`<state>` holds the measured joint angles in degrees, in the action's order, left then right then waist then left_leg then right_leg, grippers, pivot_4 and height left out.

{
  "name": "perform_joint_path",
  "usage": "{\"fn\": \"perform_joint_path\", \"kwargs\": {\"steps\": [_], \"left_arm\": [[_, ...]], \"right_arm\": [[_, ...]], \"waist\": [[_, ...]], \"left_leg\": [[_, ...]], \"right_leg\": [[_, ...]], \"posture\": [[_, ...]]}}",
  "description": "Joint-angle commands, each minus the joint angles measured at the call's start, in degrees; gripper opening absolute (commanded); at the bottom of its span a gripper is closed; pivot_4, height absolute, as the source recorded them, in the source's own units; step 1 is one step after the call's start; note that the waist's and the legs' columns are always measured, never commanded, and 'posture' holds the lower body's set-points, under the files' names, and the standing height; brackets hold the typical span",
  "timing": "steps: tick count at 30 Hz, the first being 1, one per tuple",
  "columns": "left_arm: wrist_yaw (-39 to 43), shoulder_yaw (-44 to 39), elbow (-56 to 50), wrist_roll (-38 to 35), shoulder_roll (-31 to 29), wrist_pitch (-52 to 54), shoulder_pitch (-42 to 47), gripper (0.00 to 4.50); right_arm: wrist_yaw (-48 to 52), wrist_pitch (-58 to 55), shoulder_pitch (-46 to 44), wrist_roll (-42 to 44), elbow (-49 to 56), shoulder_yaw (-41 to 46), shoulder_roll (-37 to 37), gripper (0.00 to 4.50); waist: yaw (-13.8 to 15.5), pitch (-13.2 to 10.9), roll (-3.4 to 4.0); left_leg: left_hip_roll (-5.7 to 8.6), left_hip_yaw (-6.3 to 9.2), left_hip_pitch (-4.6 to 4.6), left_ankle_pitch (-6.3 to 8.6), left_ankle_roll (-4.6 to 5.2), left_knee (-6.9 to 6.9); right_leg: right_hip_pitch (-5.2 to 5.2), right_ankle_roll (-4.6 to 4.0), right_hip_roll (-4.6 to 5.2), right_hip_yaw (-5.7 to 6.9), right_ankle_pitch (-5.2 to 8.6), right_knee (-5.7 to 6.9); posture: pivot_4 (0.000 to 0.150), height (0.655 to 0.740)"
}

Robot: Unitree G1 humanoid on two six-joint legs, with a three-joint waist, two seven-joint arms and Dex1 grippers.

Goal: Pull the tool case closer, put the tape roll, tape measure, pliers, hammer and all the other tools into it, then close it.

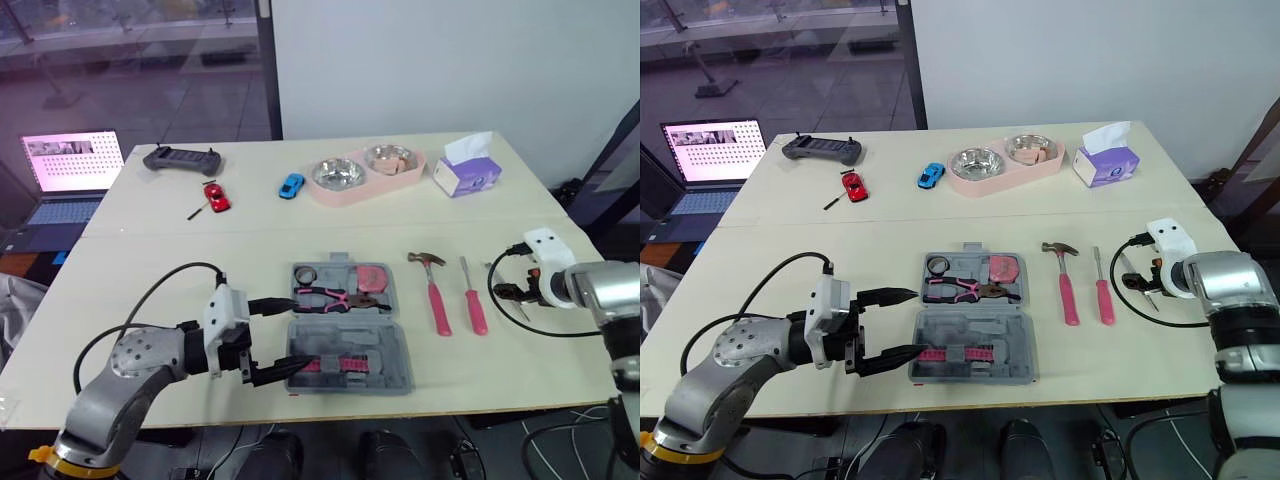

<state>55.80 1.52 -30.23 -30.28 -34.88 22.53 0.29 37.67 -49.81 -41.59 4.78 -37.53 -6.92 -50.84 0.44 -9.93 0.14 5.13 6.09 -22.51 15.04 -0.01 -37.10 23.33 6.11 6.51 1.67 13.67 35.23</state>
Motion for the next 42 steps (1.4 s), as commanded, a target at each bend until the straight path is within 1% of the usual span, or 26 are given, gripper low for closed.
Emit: {"fn": "perform_joint_path", "kwargs": {"steps": [1,5,9,11,13,16,18,19,20,26,28,29,31,34,35,37,40,42], "left_arm": [[-1.3,-0.3,-3.3,-1.9,0.0,0.7,0.8,4.46],[-2.2,-0.7,-3.9,-2.5,-0.3,1.5,0.7,4.46],[-2.4,-1.2,-3.5,-2.6,-0.8,1.4,0.5,4.46],[-2.1,-1.4,-3.0,-2.4,-1.0,0.9,0.4,4.5],[-1.9,-1.6,-2.5,-2.4,-1.1,0.4,0.3,4.5],[-1.6,-1.6,-1.8,-2.1,-1.1,-0.3,0.1,4.5],[-1.5,-1.5,-1.5,-1.9,-1.0,-0.8,-0.2,4.5],[-1.4,-1.4,-1.4,-1.8,-1.0,-1.0,-0.3,4.5],[-1.4,-1.4,-1.3,-1.7,-1.0,-1.1,-0.4,4.5],[-1.3,-1.5,-0.7,-1.3,-1.1,-2.1,-0.6,4.5],[-1.1,-1.7,-0.3,-1.2,-1.2,-2.5,-0.6,4.5],[-1.1,-1.9,0.0,-1.2,-1.3,-2.6,-0.5,4.5],[-1.1,-2.6,0.6,-1.3,-1.6,-2.8,-0.5,4.5],[-0.7,-3.9,1.9,-1.5,-2.4,-3.1,-0.8,4.5],[-0.7,-5.0,2.7,-2.1,-2.8,-2.6,-0.6,4.5],[-0.2,-6.6,3.9,-2.9,-3.8,-2.1,-0.4,4.5],[1.4,-7.8,6.3,-2.4,-5.7,-2.3,0.2,4.5],[2.4,-8.1,7.9,-1.9,-6.7,-2.9,0.6,4.5]], "right_arm": [[1.8,5.2,-4.6,-3.1,-8.8,-1.2,1.0,4.5],[2.9,8.1,-7.6,-4.7,-16.4,-1.5,2.8,4.5],[4.0,9.9,-8.7,-5.9,-20.3,-1.3,3.9,4.5],[4.0,10.9,-9.0,-6.6,-21.8,-1.3,4.2,3.99],[3.9,11.5,-9.4,-6.9,-22.9,-1.1,4.5,3.24],[3.9,12.0,-9.9,-7.2,-23.9,-0.7,4.8,1.79],[3.7,12.3,-10.0,-7.4,-24.4,-0.5,5.1,0.75],[3.5,12.5,-10.0,-7.4,-24.6,-0.4,5.3,0.14],[3.4,12.7,-10.0,-7.5,-24.7,-0.3,5.4,0.02],[2.9,12.3,-9.7,-7.1,-23.3,1.3,4.9,0.02],[2.7,11.6,-9.1,-7.0,-21.0,1.8,4.2,0.02],[2.8,10.7,-8.1,-6.5,-17.8,2.6,3.4,0.02],[3.3,7.0,-4.3,-5.2,-6.6,4.7,1.4,0.02],[4.2,-2.2,3.4,-1.5,15.2,9.7,-1.1,0.02],[5.3,-6.4,6.3,0.5,25.3,11.7,-2.4,0.02],[7.0,-12.5,10.4,3.9,40.3,14.3,-4.3,0.02],[9.6,-20.1,12.4,10.0,55.7,16.8,-6.2,0.02],[10.7,-23.7,12.3,13.5,62.0,17.1,-7.0,0.02]], "waist": [[0.0,0.0,0.0],[0.1,0.0,0.0],[0.1,0.0,0.01],[0.1,0.0,0.01],[0.0,0.0,0.02],[0.1,0.0,0.02],[0.1,0.0,0.02],[0.1,0.0,0.02],[0.1,0.0,0.02],[-0.1,0.0,0.02],[-0.1,0.0,0.03],[-0.1,0.0,0.03],[0.1,0.0,0.08],[0.3,0.0,0.26],[0.3,0.0,0.28],[0.3,0.0,0.34],[0.1,0.0,0.36],[0.2,0.0,0.35]], "left_leg": [[0.0,0.0,0.0,0.0,0.0,0.01],[0.0,0.01,0.0,0.0,-0.01,0.03],[0.02,0.02,0.0,0.0,-0.01,0.04],[0.02,0.02,0.01,-0.01,-0.03,0.02],[0.02,0.02,0.02,-0.02,-0.04,0.02],[0.01,0.02,0.03,-0.03,-0.06,0.01],[0.02,0.02,0.03,-0.04,-0.07,0.0],[0.02,0.02,0.03,-0.04,-0.07,0.0],[0.02,0.02,0.03,-0.04,-0.07,0.0],[0.01,0.02,0.04,-0.04,-0.08,0.0],[0.01,0.02,0.04,-0.04,-0.08,0.0],[0.01,0.02,0.04,-0.04,-0.08,0.01],[0.01,0.03,0.03,-0.04,-0.08,0.03],[0.02,0.06,-0.01,-0.03,-0.06,0.04],[0.02,0.08,-0.02,-0.03,-0.05,0.06],[-0.01,0.15,-0.07,-0.03,-0.06,0.08],[-0.08,0.12,-0.03,-0.02,-0.06,0.07],[-0.09,0.12,-0.02,-0.02,-0.06,0.03]], "right_leg": [[0.0,0.01,-0.01,0.0,0.0,0.0],[0.0,0.14,-0.01,-0.01,-0.09,0.0],[0.0,0.13,-0.01,-0.01,-0.09,0.0],[0.0,0.12,-0.01,-0.01,-0.09,0.0],[0.0,0.11,-0.01,-0.02,-0.09,0.02],[-0.01,0.1,-0.02,-0.02,-0.09,0.03],[-0.01,0.1,-0.02,-0.02,-0.09,0.04],[-0.02,0.1,-0.02,-0.02,-0.09,0.04],[-0.01,0.1,-0.02,-0.02,-0.1,0.04],[-0.01,0.08,-0.02,-0.04,-0.1,0.05],[-0.01,0.09,-0.02,-0.04,-0.1,0.05],[0.0,0.09,-0.03,-0.04,-0.1,0.05],[0.02,0.1,-0.02,-0.04,-0.11,0.06],[0.07,0.15,-0.02,-0.04,-0.14,0.11],[0.1,0.16,-0.02,-0.03,-0.14,0.13],[0.16,0.19,-0.02,-0.03,-0.14,0.21],[0.14,0.19,-0.02,0.01,-0.12,0.21],[0.13,0.15,-0.02,0.01,-0.09,0.2]], "posture": [[0.15,0.737],[0.15,0.737],[0.15,0.737],[0.15,0.737],[0.15,0.737],[0.15,0.737],[0.15,0.737],[0.15,0.737],[0.15,0.737],[0.15,0.737],[0.15,0.737],[0.15,0.737],[0.15,0.737],[0.15,0.737],[0.15,0.737],[0.15,0.737],[0.15,0.737],[0.15,0.737]]}}
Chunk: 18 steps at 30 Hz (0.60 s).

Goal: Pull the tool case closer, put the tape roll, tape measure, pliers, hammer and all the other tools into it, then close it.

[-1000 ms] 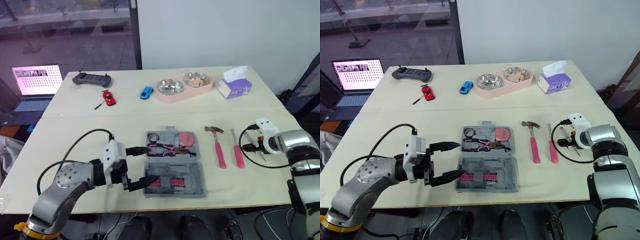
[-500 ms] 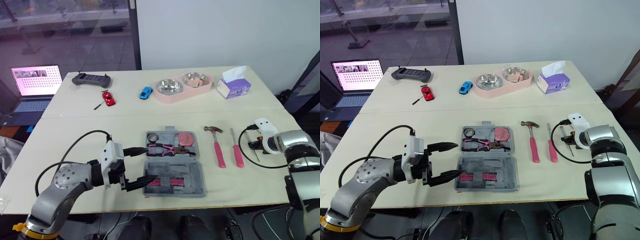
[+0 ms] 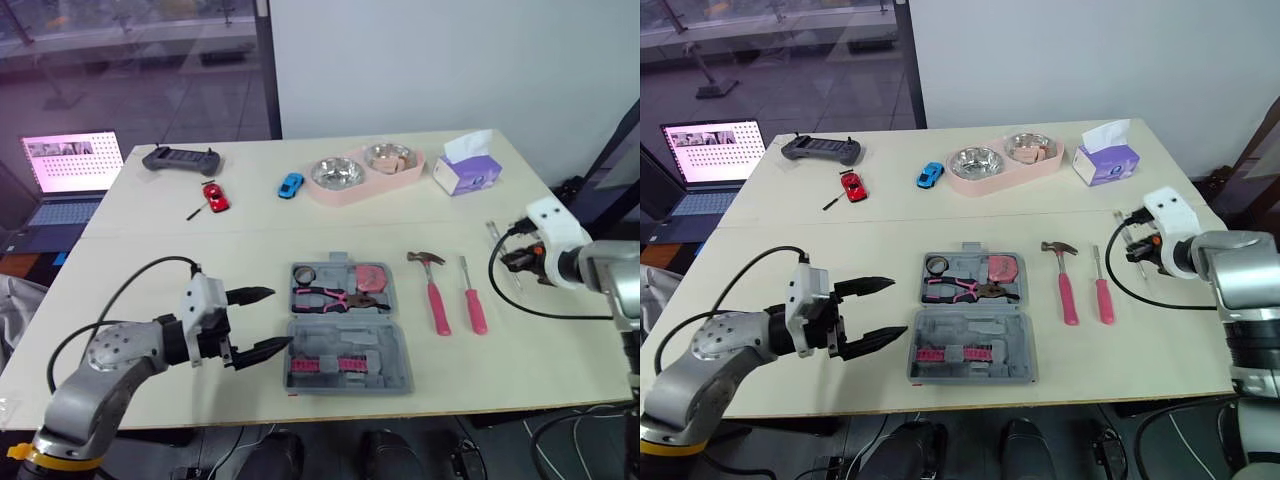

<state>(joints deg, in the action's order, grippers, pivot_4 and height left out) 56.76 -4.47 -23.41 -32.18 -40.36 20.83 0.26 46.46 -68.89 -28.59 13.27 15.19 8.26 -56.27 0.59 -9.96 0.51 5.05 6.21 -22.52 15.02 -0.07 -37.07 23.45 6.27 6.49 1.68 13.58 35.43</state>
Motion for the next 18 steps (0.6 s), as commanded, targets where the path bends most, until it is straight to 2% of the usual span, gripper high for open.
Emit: {"fn": "perform_joint_path", "kwargs": {"steps": [1,4,10,12,14,18], "left_arm": [[1.9,-2.2,1.9,-0.1,-1.5,-1.2,1.1,4.5],[3.3,-2.0,3.8,0.5,-2.3,-1.9,2.4,4.5],[5.1,-1.9,5.9,1.0,-3.1,-2.6,3.6,4.5],[5.3,-1.9,5.8,1.1,-3.3,-2.4,3.9,4.5],[5.6,-2.0,5.7,1.3,-3.8,-2.3,3.8,4.5],[6.7,-1.8,6.1,2.0,-4.7,-2.9,3.6,4.5]], "right_arm": [[3.2,-6.2,-1.1,7.5,13.1,1.2,-2.1,0.02],[5.6,-10.8,-3.6,14.6,21.2,-1.5,-1.6,0.02],[3.5,-14.8,-8.1,21.5,29.1,-9.4,2.7,0.02],[1.2,-13.1,-8.6,20.5,30.7,-15.4,3.8,0.02],[0.5,-8.3,-9.4,16.4,31.8,-25.1,0.8,0.02],[0.6,-6.7,-13.5,14.4,30.3,-34.6,0.6,0.02]], "waist": [[0.1,0.0,-0.06],[0.2,0.0,-0.09],[0.2,-0.1,-0.31],[0.2,-0.1,-0.31],[0.1,-0.1,-0.32],[0.1,-0.1,-0.32]], "left_leg": [[-0.01,0.0,0.03,0.0,0.0,-0.03],[0.02,-0.01,0.0,0.0,0.0,-0.1],[0.02,0.0,-0.08,0.01,0.02,-0.03],[0.03,0.0,-0.1,0.02,0.02,0.01],[0.03,0.01,-0.18,0.02,0.02,0.01],[0.06,0.0,-0.2,0.02,0.02,-0.01]], "right_leg": [[-0.05,-0.08,-0.01,0.01,0.05,-0.01],[-0.09,-0.14,0.02,0.01,0.09,-0.1],[0.01,0.04,0.08,0.01,-0.01,-0.19],[0.04,0.06,0.11,0.0,-0.03,-0.18],[0.11,0.06,0.13,0.0,-0.03,-0.18],[0.15,0.05,0.16,0.02,-0.02,-0.18]], "posture": [[0.15,0.737],[0.15,0.737],[0.15,0.737],[0.15,0.737],[0.15,0.737],[0.15,0.737]]}}
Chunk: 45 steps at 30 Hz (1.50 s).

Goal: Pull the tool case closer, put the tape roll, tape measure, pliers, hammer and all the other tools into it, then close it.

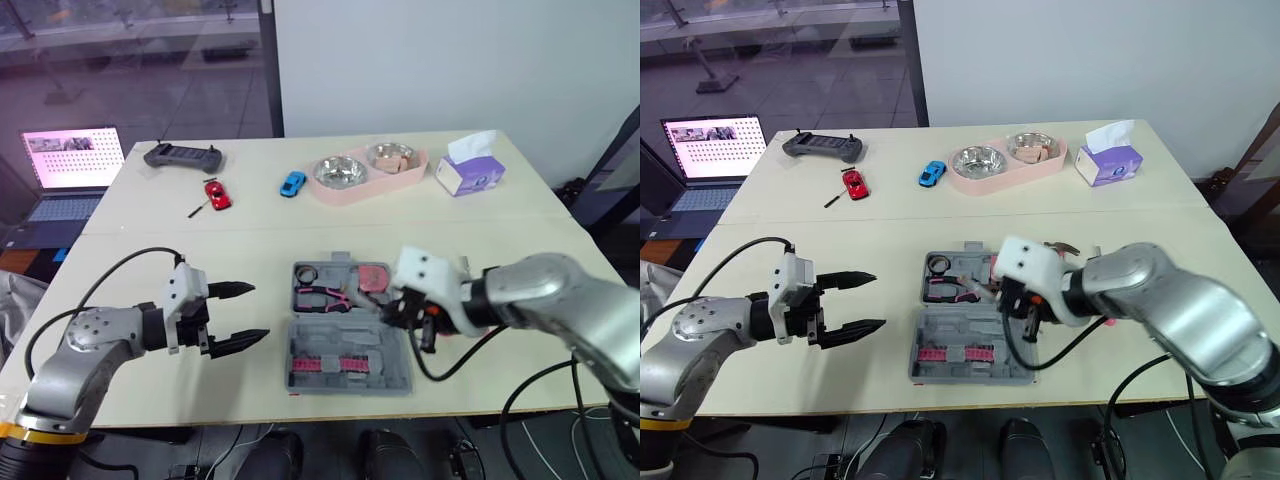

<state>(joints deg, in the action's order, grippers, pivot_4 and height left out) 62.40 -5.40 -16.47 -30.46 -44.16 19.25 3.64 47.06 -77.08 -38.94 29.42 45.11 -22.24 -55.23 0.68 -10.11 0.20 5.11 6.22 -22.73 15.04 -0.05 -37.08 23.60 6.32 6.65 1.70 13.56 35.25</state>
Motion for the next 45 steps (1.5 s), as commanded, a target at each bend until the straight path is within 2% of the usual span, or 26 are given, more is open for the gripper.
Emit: {"fn": "perform_joint_path", "kwargs": {"steps": [1,8,14,18,23,29,36,45], "left_arm": [[1.6,-0.9,-0.7,0.3,-1.2,-1.5,-0.1,4.5],[5.1,-0.7,0.3,1.8,-2.5,-4.5,-2.8,4.5],[5.2,-0.1,0.2,2.3,-1.8,-5.1,-4.0,4.5],[5.0,0.1,0.3,2.4,-1.3,-5.2,-4.1,4.5],[4.9,0.4,0.6,2.7,-0.7,-5.6,-4.1,4.5],[6.2,-0.2,0.8,2.4,-0.1,-7.5,-6.0,4.5],[7.1,-1.0,4.0,3.1,2.3,-14.0,-6.5,4.5],[9.0,0.2,6.2,4.5,0.7,-15.0,-6.6,4.5]], "right_arm": [[1.1,2.2,-4.6,-2.5,0.3,-7.4,-1.0,0.02],[-0.5,-4.4,-16.2,-4.3,-6.4,-19.9,5.7,0.02],[-0.2,-4.3,-24.4,-7.1,-14.5,-28.9,10.2,0.02],[6.1,-1.8,-31.5,-8.2,-20.7,-38.6,12.1,0.02],[9.8,1.2,-36.2,-10.8,-26.5,-44.3,15.1,0.02],[11.6,3.0,-37.6,-13.5,-33.1,-46.5,19.4,0.02],[12.6,2.4,-37.3,-14.5,-34.4,-46.6,22.4,0.02],[11.6,3.5,-36.2,-17.2,-41.3,-47.5,28.2,0.02]], "waist": [[0.0,0.0,0.0],[-0.3,0.0,0.0],[-0.2,0.0,-0.02],[-0.5,0.0,-0.01],[-1.3,0.0,-0.01],[-1.8,0.0,-0.01],[-1.5,0.0,-0.01],[-1.8,0.0,-0.01]], "left_leg": [[0.0,0.0,0.0,0.0,0.0,-0.02],[-0.03,0.0,0.0,-0.01,-0.01,0.0],[0.0,0.02,-0.07,-0.01,-0.02,0.02],[0.04,0.0,-0.23,-0.04,-0.06,-0.02],[0.03,0.03,-0.29,-0.05,-0.08,-0.01],[0.04,0.0,-0.29,-0.11,-0.18,-0.02],[0.01,0.1,-0.31,-0.23,-0.38,-0.03],[0.01,0.1,-0.31,-0.24,-0.39,-0.01]], "right_leg": [[0.0,0.0,0.0,0.01,0.0,0.0],[0.08,-0.01,-0.05,-0.01,-0.01,0.07],[0.47,0.0,-0.06,-0.01,-0.02,0.1],[0.67,0.0,-0.08,-0.02,-0.04,0.22],[0.82,-0.01,-0.15,-0.02,-0.05,0.43],[0.88,-0.02,-0.15,-0.08,-0.04,0.76],[1.02,-0.13,-0.21,-0.04,-0.09,0.86],[1.06,-0.14,-0.22,-0.04,-0.09,0.89]], "posture": [[0.15,0.737],[0.15,0.737],[0.15,0.737],[0.15,0.737],[0.15,0.737],[0.15,0.737],[0.15,0.737],[0.15,0.737]]}}
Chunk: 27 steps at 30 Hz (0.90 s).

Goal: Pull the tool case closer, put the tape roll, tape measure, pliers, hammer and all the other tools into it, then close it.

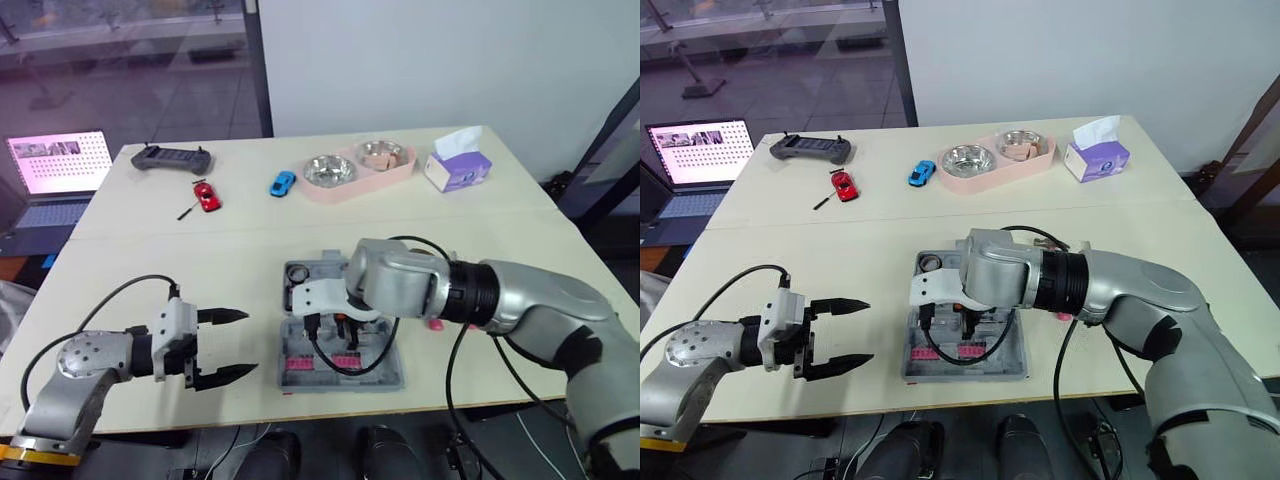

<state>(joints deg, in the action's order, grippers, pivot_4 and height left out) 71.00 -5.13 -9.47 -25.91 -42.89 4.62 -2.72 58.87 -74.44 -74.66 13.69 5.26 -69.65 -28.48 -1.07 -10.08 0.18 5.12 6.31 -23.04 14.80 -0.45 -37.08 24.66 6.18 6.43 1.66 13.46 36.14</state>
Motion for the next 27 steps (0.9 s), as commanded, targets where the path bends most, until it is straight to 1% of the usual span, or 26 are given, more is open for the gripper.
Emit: {"fn": "perform_joint_path", "kwargs": {"steps": [1,13,27], "left_arm": [[0.4,-0.1,-0.9,-0.1,-0.5,-0.4,-0.3,4.5],[0.2,-0.4,-1.3,0.2,-0.5,-0.8,-0.8,4.5],[-0.8,-0.3,-2.7,0.0,-0.3,0.0,-1.6,4.5]], "right_arm": [[-0.2,1.0,-0.3,-1.8,-2.0,-0.3,1.7,0.02],[0.9,3.7,0.7,-4.8,-6.8,-1.1,4.6,0.02],[0.8,4.2,1.2,-6.6,-10.0,0.6,8.8,0.02]], "waist": [[0.0,0.0,0.0],[0.0,0.0,0.0],[0.0,0.0,0.0]], "left_leg": [[0.0,0.0,0.0,0.0,0.0,0.01],[0.01,0.01,0.0,0.0,-0.01,0.0],[0.01,0.01,0.0,-0.01,-0.02,0.0]], "right_leg": [[0.01,0.0,0.0,0.0,0.0,0.0],[0.02,0.0,-0.01,0.0,0.0,0.01],[0.02,0.0,-0.02,0.0,0.0,0.02]], "posture": [[0.15,0.737],[0.15,0.737],[0.15,0.737]]}}
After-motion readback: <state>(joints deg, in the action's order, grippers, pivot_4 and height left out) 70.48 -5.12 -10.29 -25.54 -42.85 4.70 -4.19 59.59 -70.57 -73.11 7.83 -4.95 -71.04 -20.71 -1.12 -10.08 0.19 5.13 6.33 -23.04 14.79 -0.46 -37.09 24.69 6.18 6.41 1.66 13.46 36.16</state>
